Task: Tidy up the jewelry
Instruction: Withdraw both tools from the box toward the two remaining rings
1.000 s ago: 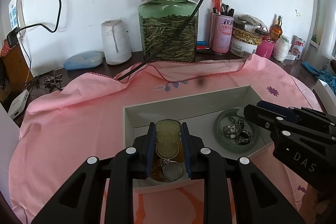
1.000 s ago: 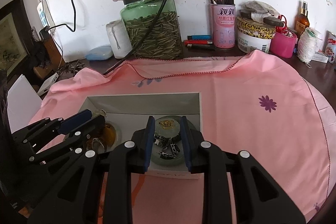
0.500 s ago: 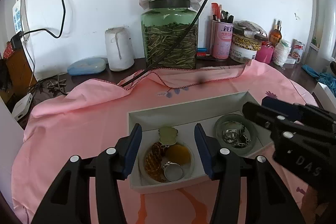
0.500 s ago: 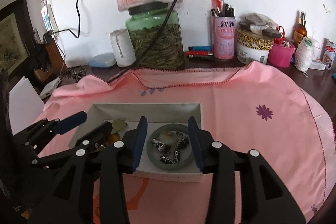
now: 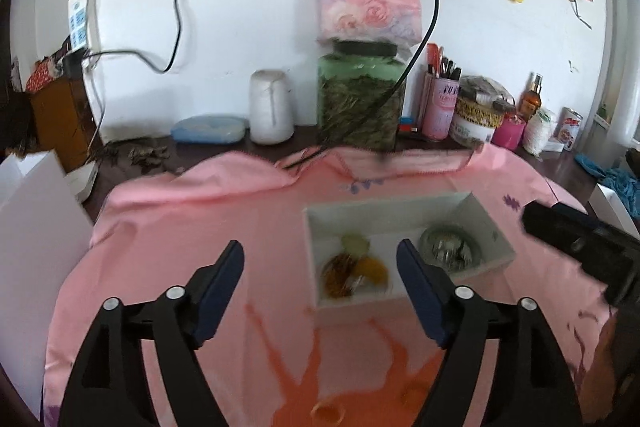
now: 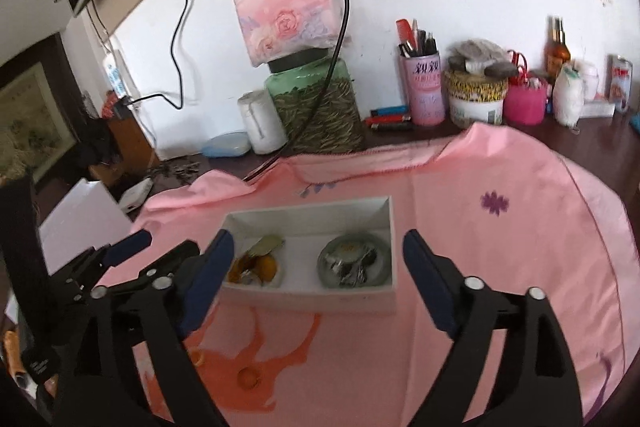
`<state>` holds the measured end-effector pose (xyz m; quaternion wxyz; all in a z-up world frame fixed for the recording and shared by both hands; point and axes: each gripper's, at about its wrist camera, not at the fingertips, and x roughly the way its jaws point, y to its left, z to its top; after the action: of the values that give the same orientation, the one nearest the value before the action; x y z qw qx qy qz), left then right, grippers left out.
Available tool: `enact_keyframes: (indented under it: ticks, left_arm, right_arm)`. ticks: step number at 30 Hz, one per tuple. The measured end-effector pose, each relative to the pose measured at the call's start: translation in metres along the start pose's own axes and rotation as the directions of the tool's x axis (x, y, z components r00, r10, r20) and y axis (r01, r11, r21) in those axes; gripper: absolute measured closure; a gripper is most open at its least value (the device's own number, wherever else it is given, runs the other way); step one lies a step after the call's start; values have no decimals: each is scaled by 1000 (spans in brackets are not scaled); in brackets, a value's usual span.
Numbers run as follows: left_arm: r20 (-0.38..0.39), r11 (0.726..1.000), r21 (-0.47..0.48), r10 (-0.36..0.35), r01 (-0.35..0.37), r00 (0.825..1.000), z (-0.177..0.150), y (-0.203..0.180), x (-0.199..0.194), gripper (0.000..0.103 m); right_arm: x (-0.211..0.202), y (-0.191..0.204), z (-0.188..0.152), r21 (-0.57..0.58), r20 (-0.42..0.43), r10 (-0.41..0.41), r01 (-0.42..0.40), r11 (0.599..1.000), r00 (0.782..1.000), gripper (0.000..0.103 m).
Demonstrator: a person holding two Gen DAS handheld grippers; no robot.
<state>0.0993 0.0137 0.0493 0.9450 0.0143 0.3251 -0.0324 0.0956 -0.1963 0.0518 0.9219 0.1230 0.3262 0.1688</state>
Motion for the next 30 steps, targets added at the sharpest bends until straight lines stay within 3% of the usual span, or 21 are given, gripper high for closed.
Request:
enact_keyframes:
  ticks: [9, 12, 19, 27, 30]
  left_arm:
    - [-124, 999, 13, 36, -35, 992, -56, 29, -3, 24]
    - [-129, 1000, 17, 0, 2, 992, -60, 29, -6, 24]
    - [-136, 993, 107, -41, 56, 990, -70, 15, -9, 24]
    - [-189, 986, 124, -83, 108, 978, -76, 7, 0, 40]
    - [-205, 983, 135, -94, 123, 974, -79, 3, 3, 51]
  right_arm:
    - [-3, -3, -48, -43, -50, -37, 35, 998, 998, 14]
    - [6, 2, -57, -90, -95, -53, 45, 995, 994, 14]
    - [7, 14, -65, -175, -92, -83, 66, 982, 992, 14]
    - [3, 7, -61, -132, -90, -66, 54, 990, 994, 14]
    - [2, 9, -61, -136, -86, -61, 49, 990, 994, 14]
